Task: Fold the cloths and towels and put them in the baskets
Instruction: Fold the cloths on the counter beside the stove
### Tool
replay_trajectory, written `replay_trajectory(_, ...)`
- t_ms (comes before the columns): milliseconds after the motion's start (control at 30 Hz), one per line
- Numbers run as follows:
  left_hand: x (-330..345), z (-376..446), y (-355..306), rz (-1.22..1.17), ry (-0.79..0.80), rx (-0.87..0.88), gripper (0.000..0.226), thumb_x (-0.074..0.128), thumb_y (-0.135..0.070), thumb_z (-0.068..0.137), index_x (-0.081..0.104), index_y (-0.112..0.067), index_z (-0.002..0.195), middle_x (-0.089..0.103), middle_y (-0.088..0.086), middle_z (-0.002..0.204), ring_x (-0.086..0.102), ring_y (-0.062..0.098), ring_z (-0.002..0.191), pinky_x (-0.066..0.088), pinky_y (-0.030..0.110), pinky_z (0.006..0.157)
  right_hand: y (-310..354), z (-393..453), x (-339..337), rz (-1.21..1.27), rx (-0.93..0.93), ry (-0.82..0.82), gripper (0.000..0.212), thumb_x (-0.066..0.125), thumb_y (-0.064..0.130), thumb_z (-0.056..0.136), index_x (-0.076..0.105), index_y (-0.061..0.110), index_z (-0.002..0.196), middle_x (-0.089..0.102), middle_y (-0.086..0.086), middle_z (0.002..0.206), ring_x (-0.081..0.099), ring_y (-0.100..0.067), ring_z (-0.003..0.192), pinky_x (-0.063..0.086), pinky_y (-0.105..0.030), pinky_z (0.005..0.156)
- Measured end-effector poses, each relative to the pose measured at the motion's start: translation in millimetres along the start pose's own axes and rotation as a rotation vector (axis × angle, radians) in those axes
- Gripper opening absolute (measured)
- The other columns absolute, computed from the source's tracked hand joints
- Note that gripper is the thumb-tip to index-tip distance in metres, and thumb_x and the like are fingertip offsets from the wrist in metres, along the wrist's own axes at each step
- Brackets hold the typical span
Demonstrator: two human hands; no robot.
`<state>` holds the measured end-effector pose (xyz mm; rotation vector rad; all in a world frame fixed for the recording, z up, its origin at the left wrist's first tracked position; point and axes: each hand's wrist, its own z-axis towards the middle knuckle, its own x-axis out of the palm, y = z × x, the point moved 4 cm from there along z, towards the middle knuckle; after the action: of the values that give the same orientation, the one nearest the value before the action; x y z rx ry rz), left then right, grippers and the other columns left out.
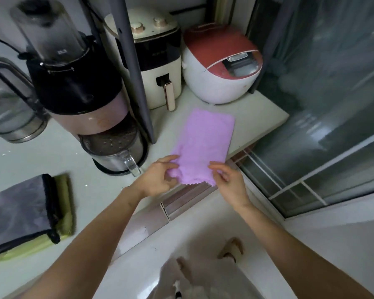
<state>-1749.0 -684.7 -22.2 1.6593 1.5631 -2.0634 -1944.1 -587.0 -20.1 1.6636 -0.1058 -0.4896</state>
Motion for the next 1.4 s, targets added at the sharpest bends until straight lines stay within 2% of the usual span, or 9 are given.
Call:
replay_trajectory(133,-4.3,-1.1,-5.7,0.282,-0.012,0.060,0.044,0.076,-0.022,0.074,0.062,-0.010,0.114,0.051,0.008,0.131,0.045,0.024,0.121,0.039,0.032,0.104,5.4,-2.4,-5.4,-0.273,-0.092,0.262,0.057,0.076,0.000,0.074,0.052,0.007,0.125,0.054,0.000,0.121,0.058,-0.009,0.106,0.044,-0.015,0.093)
replay_trajectory(333,-11.1,4.3,-29.6,0.556,-0.114,0.072,0.011,0.059,-0.008,0.085,0.058,-0.010,0.096,0.058,0.007,0.098,0.050,0.026,0.100,0.043,0.035,0.077,23.5,-2.8,-10.6,-0.769,-0.309,0.055,0.015,0.062,-0.006,0.076,0.058,0.004,0.087,0.053,-0.007,0.090,0.058,-0.023,0.072,0.044,-0.030,0.062)
replay_trajectory(467,-14.7,-0.5,-25.0,0.577,0.068,0.169,0.007,0.059,-0.020,0.085,0.061,-0.013,0.084,0.058,0.005,0.091,0.055,0.024,0.093,0.043,0.034,0.075,18.6,-8.1,-13.8,-1.020,-0.308,0.291,0.016,0.060,0.019,0.089,0.066,0.005,0.084,0.062,-0.011,0.084,0.061,-0.027,0.078,0.034,-0.026,0.060)
replay_trajectory(667,-15.7,2.7,-19.4,0.344,0.438,-0.003,0.019,0.068,-0.028,0.083,0.061,-0.017,0.070,0.051,0.004,0.065,0.043,0.019,0.065,0.035,0.025,0.056,17.5,-2.3,-32.2,-0.707,0.009,0.497,0.036,0.069,0.021,0.084,0.048,0.027,0.056,0.046,0.010,0.056,0.048,-0.005,0.055,0.032,-0.019,0.052)
replay_trajectory(733,-25.0,13.5,-18.2,0.126,0.360,-0.107,0.014,0.070,-0.025,0.084,0.063,-0.017,0.075,0.056,-0.001,0.069,0.051,0.015,0.067,0.040,0.022,0.061,18.8,4.5,-43.1,-0.547,0.127,0.453,0.009,0.067,0.023,0.087,0.065,0.023,0.079,0.059,0.012,0.069,0.058,-0.003,0.065,0.041,-0.016,0.059)
replay_trajectory(867,-38.1,45.3,-23.4,-0.440,0.006,-0.252,0.010,0.062,-0.015,0.091,0.067,-0.007,0.095,0.071,0.005,0.093,0.063,0.014,0.081,0.049,0.028,0.078,16.1,36.3,-61.2,-0.299,0.221,0.283,0.030,0.062,0.028,0.091,0.063,0.014,0.117,0.069,0.003,0.106,0.065,-0.012,0.097,0.055,-0.029,0.083)
replay_trajectory(967,-34.2,78.8,-24.5,-0.377,-0.175,-0.347,0.022,0.053,-0.018,0.095,0.062,0.002,0.094,0.067,0.012,0.089,0.056,0.022,0.078,0.046,0.034,0.071,14.0,72.4,-67.1,-0.194,0.214,0.069,0.024,0.062,0.019,0.090,0.059,0.006,0.110,0.065,-0.009,0.110,0.063,-0.022,0.100,0.055,-0.037,0.085)
replay_trajectory(1100,-25.2,120.0,-25.6,-0.193,-0.295,-0.455,0.027,0.043,-0.015,0.097,0.047,-0.004,0.073,0.056,0.012,0.076,0.048,0.028,0.075,0.029,0.030,0.062,7.6,118.6,-67.9,-0.296,0.180,-0.059,0.012,0.059,0.015,0.092,0.054,0.005,0.088,0.059,-0.010,0.090,0.056,-0.020,0.080,0.042,-0.021,0.058)
replay_trajectory(1400,-5.1,178.1,-6.5,-0.085,-0.345,-0.731,0.031,0.034,-0.014,0.101,0.053,0.003,0.118,0.059,0.026,0.120,0.054,0.041,0.111,0.041,0.040,0.093,-17.9,203.6,-63.5,-0.483,0.165,0.001,0.046,0.057,0.010,0.092,0.032,0.019,0.054,0.035,0.005,0.054,0.033,-0.011,0.051,0.030,-0.018,0.046)
